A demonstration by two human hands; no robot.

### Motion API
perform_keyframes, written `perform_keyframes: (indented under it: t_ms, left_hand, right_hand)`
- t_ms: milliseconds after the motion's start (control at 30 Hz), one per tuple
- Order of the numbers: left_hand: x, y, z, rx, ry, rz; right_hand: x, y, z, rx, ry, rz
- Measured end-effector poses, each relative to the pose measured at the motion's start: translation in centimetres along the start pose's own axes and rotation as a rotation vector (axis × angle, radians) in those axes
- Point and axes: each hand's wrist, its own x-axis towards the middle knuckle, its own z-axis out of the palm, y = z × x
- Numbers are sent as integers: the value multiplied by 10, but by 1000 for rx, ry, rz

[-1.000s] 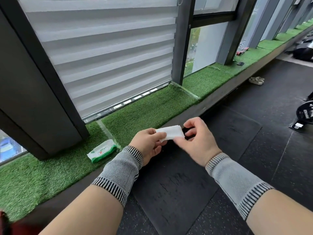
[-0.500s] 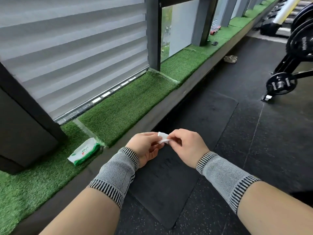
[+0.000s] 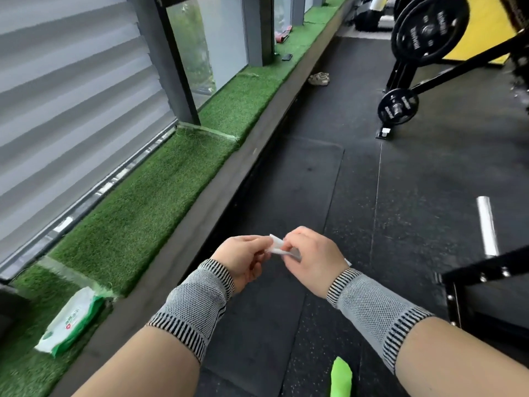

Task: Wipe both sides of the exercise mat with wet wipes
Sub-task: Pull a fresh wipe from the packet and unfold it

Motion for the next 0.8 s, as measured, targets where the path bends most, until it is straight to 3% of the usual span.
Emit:
perform_keyframes:
  t_ms: [200, 333, 567, 800]
  left_hand:
    - [71, 33, 61, -79, 183, -5]
    - [110, 56, 117, -134, 252, 20]
    - [178, 98, 204, -13, 42, 139]
    - [283, 144, 257, 77, 29, 225]
  right_hand:
    - [52, 100, -37, 76, 0, 204]
    - [88, 161, -74, 110, -39, 231]
    - [148, 228, -113, 477, -124, 362]
    - [227, 314, -128, 462, -142, 401]
